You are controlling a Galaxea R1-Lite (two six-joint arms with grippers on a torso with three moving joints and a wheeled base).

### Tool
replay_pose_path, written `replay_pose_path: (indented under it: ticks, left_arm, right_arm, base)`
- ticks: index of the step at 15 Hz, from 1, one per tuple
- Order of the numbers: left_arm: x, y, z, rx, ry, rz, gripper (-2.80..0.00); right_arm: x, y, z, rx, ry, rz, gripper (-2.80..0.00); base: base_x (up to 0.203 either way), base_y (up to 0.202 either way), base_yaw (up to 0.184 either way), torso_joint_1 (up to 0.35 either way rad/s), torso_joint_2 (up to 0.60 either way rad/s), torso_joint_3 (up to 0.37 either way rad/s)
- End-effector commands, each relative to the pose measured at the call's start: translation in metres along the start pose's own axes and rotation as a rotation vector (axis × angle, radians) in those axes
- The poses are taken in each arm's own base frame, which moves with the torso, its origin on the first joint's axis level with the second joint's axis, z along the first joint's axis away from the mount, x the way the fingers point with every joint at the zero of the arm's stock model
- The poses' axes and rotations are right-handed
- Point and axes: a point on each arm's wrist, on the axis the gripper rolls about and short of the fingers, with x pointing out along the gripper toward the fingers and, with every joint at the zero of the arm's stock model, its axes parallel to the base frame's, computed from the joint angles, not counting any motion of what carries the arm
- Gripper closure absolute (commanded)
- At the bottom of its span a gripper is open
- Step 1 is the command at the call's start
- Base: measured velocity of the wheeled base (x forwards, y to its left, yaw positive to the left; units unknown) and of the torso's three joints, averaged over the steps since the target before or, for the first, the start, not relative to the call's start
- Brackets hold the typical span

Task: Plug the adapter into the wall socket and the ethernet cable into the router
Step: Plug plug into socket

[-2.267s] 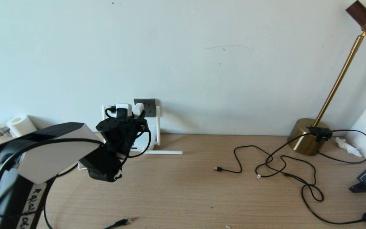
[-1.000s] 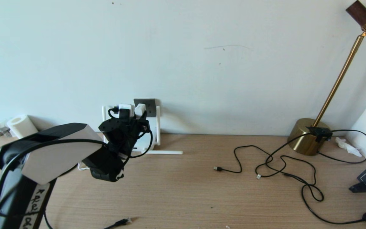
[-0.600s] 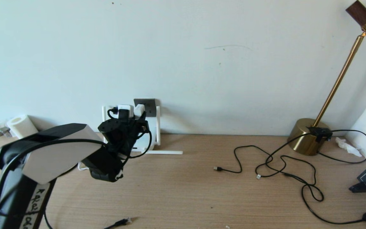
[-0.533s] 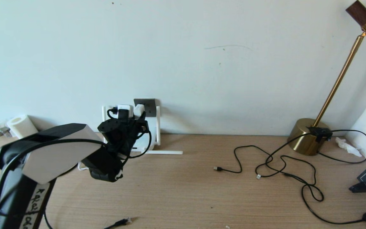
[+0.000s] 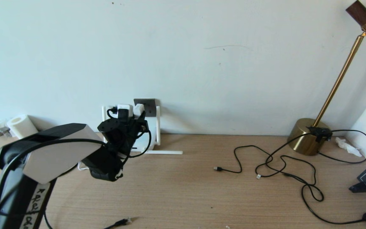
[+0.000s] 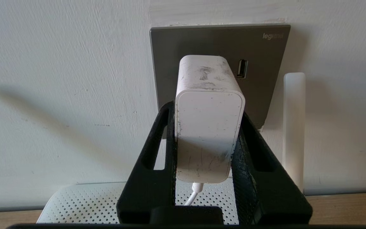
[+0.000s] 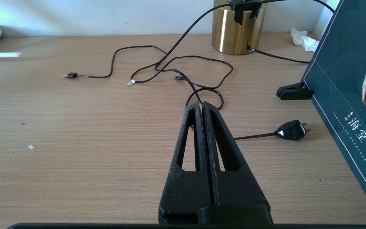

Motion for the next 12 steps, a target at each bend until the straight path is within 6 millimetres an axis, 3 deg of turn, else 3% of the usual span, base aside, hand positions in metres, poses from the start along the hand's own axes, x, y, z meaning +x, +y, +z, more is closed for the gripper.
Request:
replay_pose_path:
  ticks: [1, 12]
  left_arm:
    - [0.0004, -0.0002, 0.0018, 0.001, -0.010, 0.001, 0.00]
    - [0.0062, -0.0022, -0.0023, 0.000, -0.016, 0.001, 0.00]
  right_arm:
    - [0.0000, 0.0000, 0.0000, 0.000, 0.000, 0.000, 0.00]
    - [0.0000, 0.0000, 0.0001, 0.000, -0.001, 0.000, 0.00]
  base:
    - [0.000, 0.000, 0.000, 0.000, 0.00, 0.000]
    - [0.000, 0.000, 0.000, 0.000, 0.00, 0.000]
